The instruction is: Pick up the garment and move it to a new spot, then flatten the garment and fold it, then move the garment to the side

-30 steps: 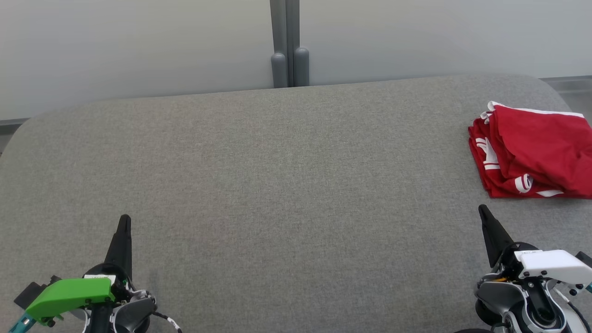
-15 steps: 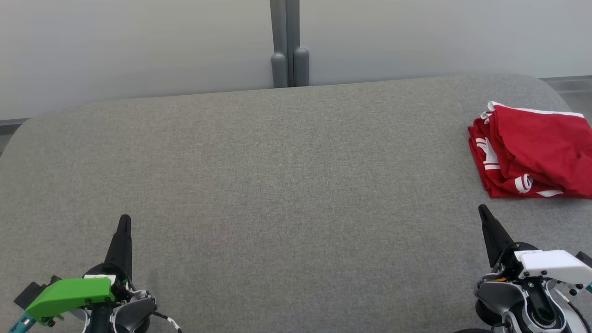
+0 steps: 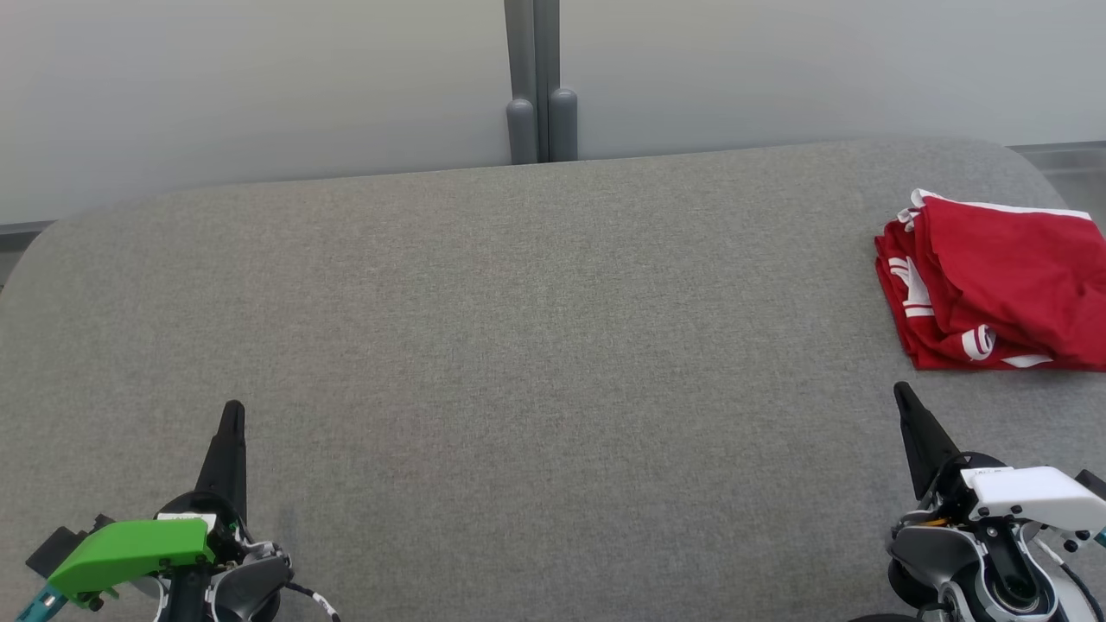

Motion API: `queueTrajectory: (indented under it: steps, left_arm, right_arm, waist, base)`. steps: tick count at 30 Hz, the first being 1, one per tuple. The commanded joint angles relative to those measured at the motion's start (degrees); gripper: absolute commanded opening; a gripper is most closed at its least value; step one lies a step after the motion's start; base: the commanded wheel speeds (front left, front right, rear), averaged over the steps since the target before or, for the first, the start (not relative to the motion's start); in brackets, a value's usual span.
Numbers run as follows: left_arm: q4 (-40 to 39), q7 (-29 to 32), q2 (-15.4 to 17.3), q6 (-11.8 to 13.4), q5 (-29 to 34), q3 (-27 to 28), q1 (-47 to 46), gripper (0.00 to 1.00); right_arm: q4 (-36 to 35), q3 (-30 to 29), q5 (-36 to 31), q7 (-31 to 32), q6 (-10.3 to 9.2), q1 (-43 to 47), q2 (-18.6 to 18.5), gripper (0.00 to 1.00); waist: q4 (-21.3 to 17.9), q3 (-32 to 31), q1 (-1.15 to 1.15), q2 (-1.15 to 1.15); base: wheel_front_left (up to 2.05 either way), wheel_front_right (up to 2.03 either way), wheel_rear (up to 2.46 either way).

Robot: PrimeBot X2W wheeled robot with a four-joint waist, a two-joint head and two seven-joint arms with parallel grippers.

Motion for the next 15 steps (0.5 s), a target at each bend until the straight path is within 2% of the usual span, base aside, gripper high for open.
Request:
queueTrajectory:
  steps: [1, 15]
  left_arm:
    - [-0.08, 0.26, -0.01, -0.23, 0.28, 0.26, -0.99, 0.0]
    - [-0.08, 0.26, -0.01, -0.23, 0.3, 0.27, -0.99, 0.0]
  right_arm:
    - [-0.2, -0.13, 0.38, 0.1, 0.02, -0.53, -0.25, 0.0]
    - [-0.2, -0.13, 0.38, 0.1, 0.02, -0.53, -0.25, 0.0]
  waist:
    - [0.0, 0.0, 0.0, 0.0]
    - [0.0, 0.0, 0.0, 0.0]
  base:
    - [0.0, 0.0, 0.0]
    - [0.0, 0.0, 0.0]
